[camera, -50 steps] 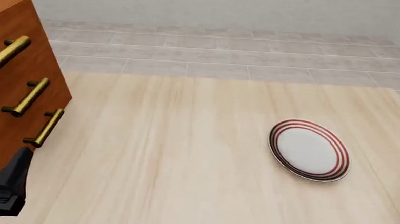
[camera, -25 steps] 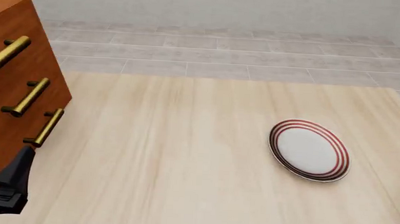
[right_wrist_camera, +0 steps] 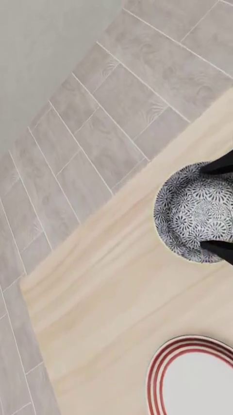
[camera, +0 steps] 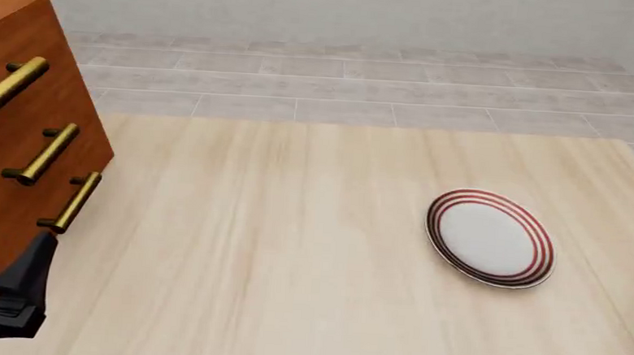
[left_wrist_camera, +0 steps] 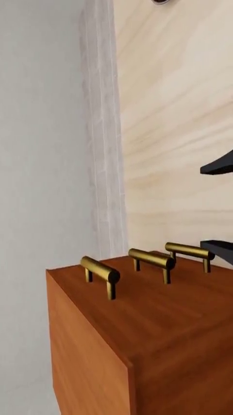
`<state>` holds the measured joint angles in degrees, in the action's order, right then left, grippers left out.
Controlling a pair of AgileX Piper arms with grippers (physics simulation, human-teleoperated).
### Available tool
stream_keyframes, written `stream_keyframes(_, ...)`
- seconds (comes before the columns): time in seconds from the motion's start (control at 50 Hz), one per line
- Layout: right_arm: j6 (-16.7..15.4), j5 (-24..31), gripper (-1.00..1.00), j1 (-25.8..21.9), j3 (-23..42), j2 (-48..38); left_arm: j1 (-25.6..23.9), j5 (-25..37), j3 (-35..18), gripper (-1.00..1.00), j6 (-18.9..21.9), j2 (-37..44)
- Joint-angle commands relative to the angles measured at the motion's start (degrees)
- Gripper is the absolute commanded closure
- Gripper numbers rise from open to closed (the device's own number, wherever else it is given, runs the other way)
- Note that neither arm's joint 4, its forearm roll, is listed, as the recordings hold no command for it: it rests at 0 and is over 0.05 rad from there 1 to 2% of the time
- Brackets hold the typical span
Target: Put the bowl on top of the cabinet.
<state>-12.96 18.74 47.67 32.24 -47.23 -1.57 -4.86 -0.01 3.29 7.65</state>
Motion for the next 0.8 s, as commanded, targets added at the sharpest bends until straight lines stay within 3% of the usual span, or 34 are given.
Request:
stream_keyframes(0.02,-0.3,-3.2,-1.0,2.5,-1.15,-2.56,-0.01,-0.62,0.0,-1.0,0.24,0.91)
stream_keyframes(0.8,-1.76,-12.98,-1.0,9.02,-3.83,-12.44,0.21,-2.77,-0.04,-1.0,0.52,4.05)
